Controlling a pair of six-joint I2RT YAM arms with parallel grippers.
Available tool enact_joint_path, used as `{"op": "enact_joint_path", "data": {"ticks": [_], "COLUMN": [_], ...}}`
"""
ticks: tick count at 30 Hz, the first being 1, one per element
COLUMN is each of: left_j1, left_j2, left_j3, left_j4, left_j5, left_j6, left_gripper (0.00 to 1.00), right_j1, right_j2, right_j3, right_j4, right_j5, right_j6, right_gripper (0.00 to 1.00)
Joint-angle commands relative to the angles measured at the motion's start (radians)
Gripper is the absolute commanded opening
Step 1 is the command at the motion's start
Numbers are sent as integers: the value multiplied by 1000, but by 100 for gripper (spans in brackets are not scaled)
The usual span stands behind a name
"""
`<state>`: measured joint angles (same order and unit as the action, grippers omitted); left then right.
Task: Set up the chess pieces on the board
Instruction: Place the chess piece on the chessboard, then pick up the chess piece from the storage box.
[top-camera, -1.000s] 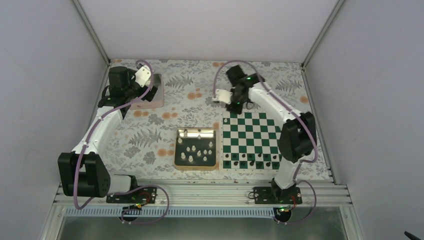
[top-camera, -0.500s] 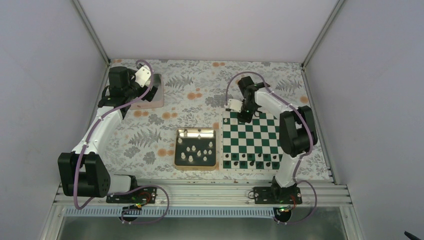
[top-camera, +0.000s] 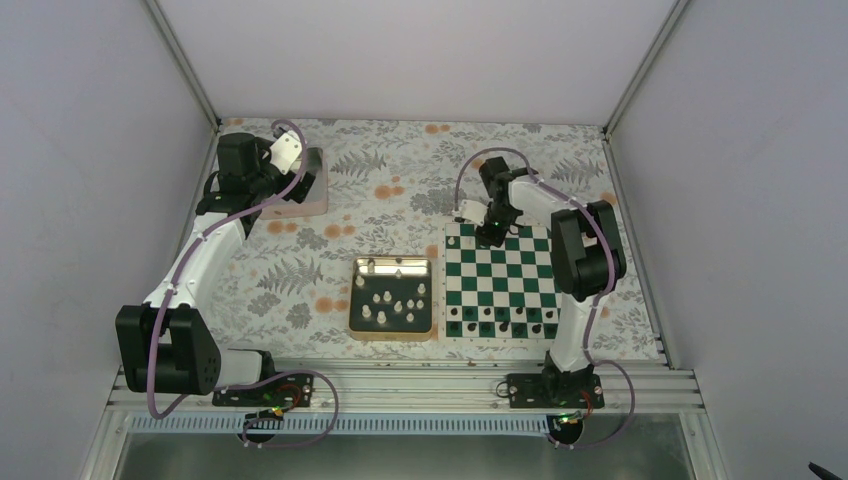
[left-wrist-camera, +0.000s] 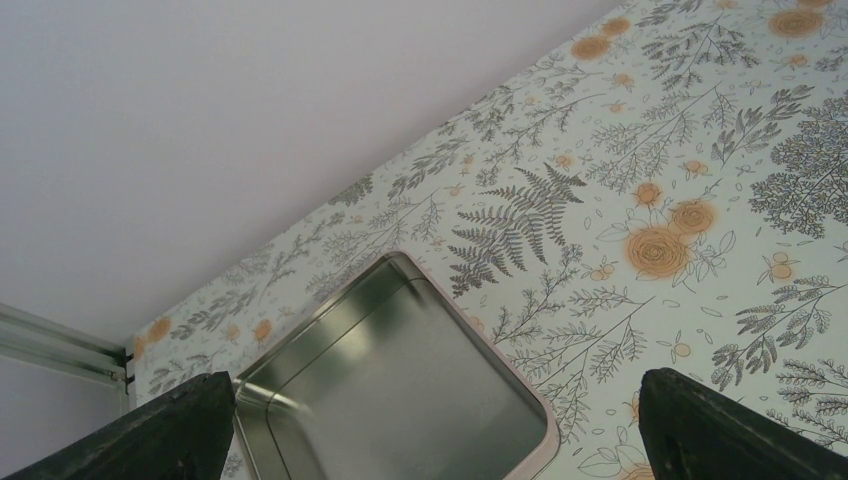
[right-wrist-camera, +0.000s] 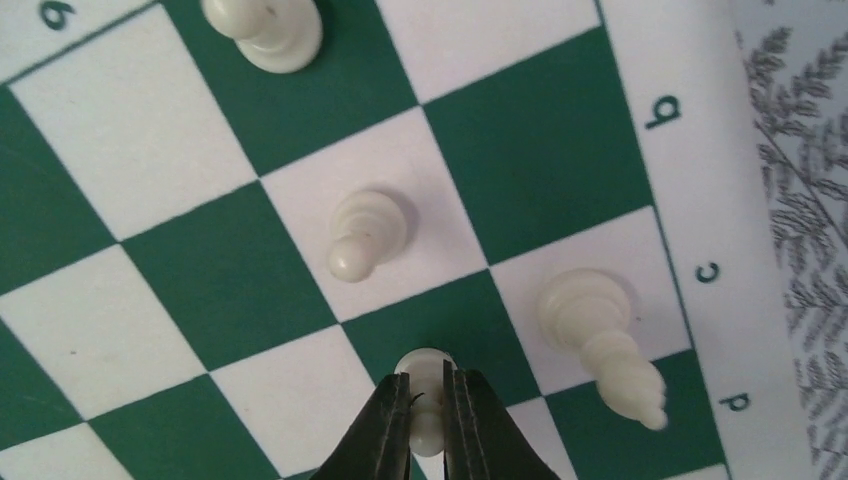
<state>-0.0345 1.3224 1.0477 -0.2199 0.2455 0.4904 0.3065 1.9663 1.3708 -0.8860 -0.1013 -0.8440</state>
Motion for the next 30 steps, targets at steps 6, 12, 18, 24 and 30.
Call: {"op": "enact_joint_path", "data": {"ticks": [6,12,18,24,30], "left_j1": [4,4,5,4,4], "left_j2": [-18,-18,-17,-21,-21], "left_j3": [-2,0,1,2,8], "left_j4": [-1,-4,-6,-9,-13], "left_j5": [26,29,34,37,44], "left_j6": [16,17,19,17,14], "left_gripper": [100,100,100,100,100], "right_j1": [-20,-22,-23,-20,110], "right_j2": [22,6,-48,-126,-185], "right_j3": [32,43,59,128,181], "right_j4": [11,-19,-54,-130,-201], "right_j5": [-14,-39,-32,-30,-15], "right_j6": [18,11,17,30,48], "right_gripper": [10,16,22,25,29]}}
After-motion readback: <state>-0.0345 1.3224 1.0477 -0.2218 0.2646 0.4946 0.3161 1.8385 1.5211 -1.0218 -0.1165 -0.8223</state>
